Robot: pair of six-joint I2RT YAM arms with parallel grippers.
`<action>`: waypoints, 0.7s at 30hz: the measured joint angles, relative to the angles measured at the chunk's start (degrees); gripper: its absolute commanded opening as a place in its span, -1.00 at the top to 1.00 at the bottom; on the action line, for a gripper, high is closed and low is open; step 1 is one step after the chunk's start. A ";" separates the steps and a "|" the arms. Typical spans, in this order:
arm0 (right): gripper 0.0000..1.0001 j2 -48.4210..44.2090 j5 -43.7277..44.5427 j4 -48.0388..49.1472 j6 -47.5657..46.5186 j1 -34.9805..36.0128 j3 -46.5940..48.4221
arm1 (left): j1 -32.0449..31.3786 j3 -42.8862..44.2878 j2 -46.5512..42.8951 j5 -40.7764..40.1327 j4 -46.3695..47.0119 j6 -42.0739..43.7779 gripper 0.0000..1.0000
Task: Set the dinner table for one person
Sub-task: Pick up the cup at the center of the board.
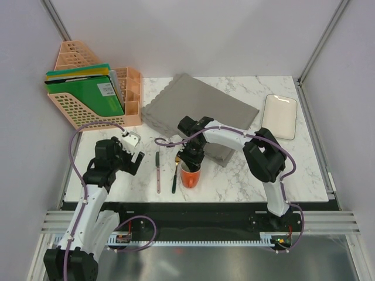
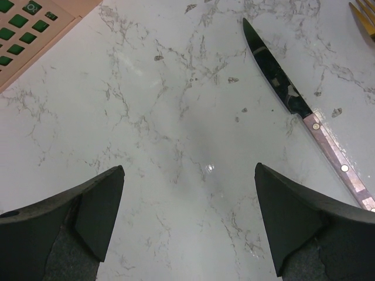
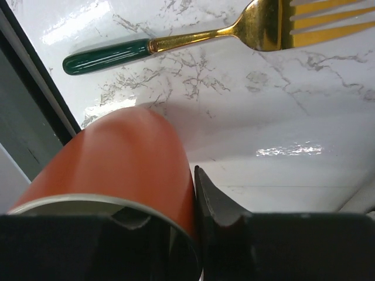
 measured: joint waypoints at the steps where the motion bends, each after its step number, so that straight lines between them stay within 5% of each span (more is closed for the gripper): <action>1: 1.00 0.17 0.07 -0.04 0.04 0.24 0.28 | 0.00 -0.11 -0.15 -0.26 -0.02 0.11 -1.00; 11: 1.00 -1.27 2.38 1.31 0.59 1.01 -0.61 | 0.00 -1.01 -0.37 -0.48 0.09 0.28 -1.00; 21: 1.00 -14.40 8.76 3.72 1.27 0.70 -4.96 | 0.00 -1.64 -0.15 -0.46 0.48 0.31 -1.00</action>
